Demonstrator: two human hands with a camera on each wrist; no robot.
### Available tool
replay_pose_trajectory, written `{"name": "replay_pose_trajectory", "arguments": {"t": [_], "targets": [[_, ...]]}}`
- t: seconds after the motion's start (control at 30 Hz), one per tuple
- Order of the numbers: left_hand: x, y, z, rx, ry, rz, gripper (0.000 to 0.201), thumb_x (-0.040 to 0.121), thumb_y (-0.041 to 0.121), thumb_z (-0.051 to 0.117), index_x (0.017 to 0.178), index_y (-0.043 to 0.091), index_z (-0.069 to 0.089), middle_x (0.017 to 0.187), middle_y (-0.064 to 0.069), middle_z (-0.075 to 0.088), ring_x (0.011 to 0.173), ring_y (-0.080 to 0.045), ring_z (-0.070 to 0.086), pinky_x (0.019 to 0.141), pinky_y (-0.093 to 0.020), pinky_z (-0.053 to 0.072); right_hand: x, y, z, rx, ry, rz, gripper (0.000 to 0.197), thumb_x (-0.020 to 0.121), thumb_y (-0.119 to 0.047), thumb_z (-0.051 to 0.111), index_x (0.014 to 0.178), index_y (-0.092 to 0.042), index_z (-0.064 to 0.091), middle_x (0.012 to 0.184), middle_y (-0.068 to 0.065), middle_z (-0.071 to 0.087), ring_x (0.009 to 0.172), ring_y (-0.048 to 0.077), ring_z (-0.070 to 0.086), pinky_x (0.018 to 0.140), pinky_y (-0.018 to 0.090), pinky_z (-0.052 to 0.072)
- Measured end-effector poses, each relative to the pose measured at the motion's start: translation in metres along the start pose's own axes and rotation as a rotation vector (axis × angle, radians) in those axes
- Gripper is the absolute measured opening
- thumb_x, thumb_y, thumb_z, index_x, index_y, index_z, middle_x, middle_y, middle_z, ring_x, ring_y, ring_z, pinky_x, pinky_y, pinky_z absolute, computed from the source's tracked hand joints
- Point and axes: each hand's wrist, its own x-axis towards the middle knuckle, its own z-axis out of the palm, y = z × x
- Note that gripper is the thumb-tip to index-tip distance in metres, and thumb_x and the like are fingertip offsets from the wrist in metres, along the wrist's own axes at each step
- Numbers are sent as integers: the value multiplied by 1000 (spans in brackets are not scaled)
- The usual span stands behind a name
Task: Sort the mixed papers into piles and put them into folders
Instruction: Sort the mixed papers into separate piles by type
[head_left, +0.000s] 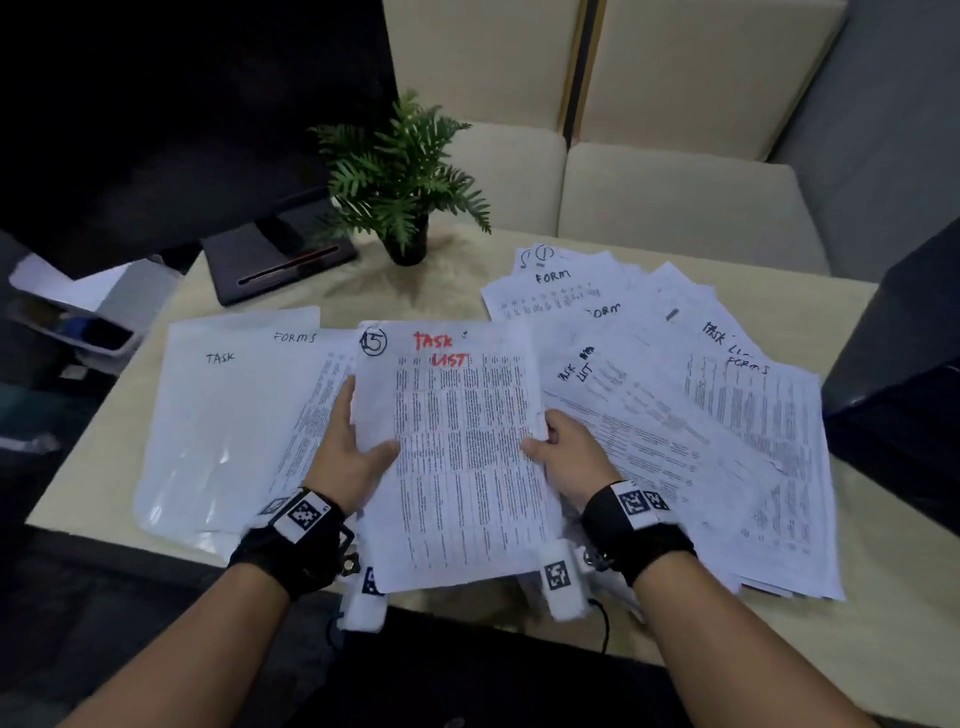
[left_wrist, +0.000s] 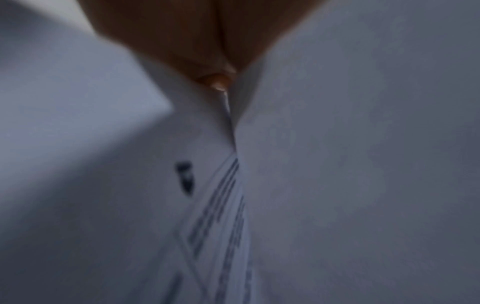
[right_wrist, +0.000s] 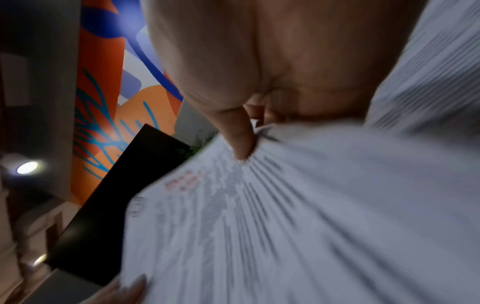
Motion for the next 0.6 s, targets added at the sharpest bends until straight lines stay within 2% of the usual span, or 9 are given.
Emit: {"name": "replay_pose_trajectory", "arguments": {"t": [0.03,0.1,0.17,0.2,0.23,0.3,0.37,0.47,0.6], "targets": [[2,-6,-12,17,-8,-42,93,86,3,65,151,34,7,144,-3,45,125,-18,52,102,-44,44,2,-8,11,7,15,-15,9,92,-16,61,101,-13,61,101,7,70,95,30,66,88,46,53],[3,-18,-38,96,-12,-81,101,87,1,61,148,44,-7,149,-3,38,113,-13,60,94,-40,49,8,-26,41,2,43,-27,11,93,-15,59,101,-8,60,100,10,69,93,31,65,80,37,53],[6,-26,-66,222,49,-98,99,87,0,55,146,50,-6,151,4,29,108,-2,61,85,-34,50,12,-44,74,-29,16,-33,6,93,-16,60,96,-11,59,95,4,67,87,26,64,70,30,48],[7,-28,-83,289,85,-96,96,88,-2,52,147,48,-4,152,3,29,119,-7,55,85,-29,46,14,-52,92,-82,6,-36,7,92,-20,61,95,-14,58,92,1,64,86,24,61,69,28,44],[10,-31,-100,354,111,-87,92,89,-4,50,149,44,1,153,4,28,129,-17,47,90,-24,40,15,-57,108,-162,-3,-35,13,92,-25,61,99,-15,57,93,1,61,87,22,58,71,28,41],[20,-40,-146,448,137,-82,84,88,-8,46,151,36,11,155,6,24,137,-23,37,98,-20,29,19,-65,146,-389,-44,-31,38,92,-36,59,124,-17,53,118,5,56,108,24,53,86,29,41],[31,-49,-185,497,160,-96,79,88,-10,43,150,33,19,153,2,31,130,-24,43,96,-21,30,20,-63,175,-699,-99,-62,58,91,-44,57,143,-25,39,144,6,38,128,29,38,102,37,36],[45,-58,-238,530,202,-156,78,87,-9,43,148,35,26,139,-10,48,96,-21,51,79,-27,40,21,-58,207,-915,-104,-67,75,86,-48,62,149,-31,26,159,8,13,138,32,21,110,46,25],[65,-71,-283,563,189,-198,81,82,-9,46,146,38,30,132,-16,53,95,-31,56,79,-33,46,19,-53,211,-937,-64,-26,79,84,-43,68,149,-32,25,161,8,7,141,32,17,112,49,22]]}}
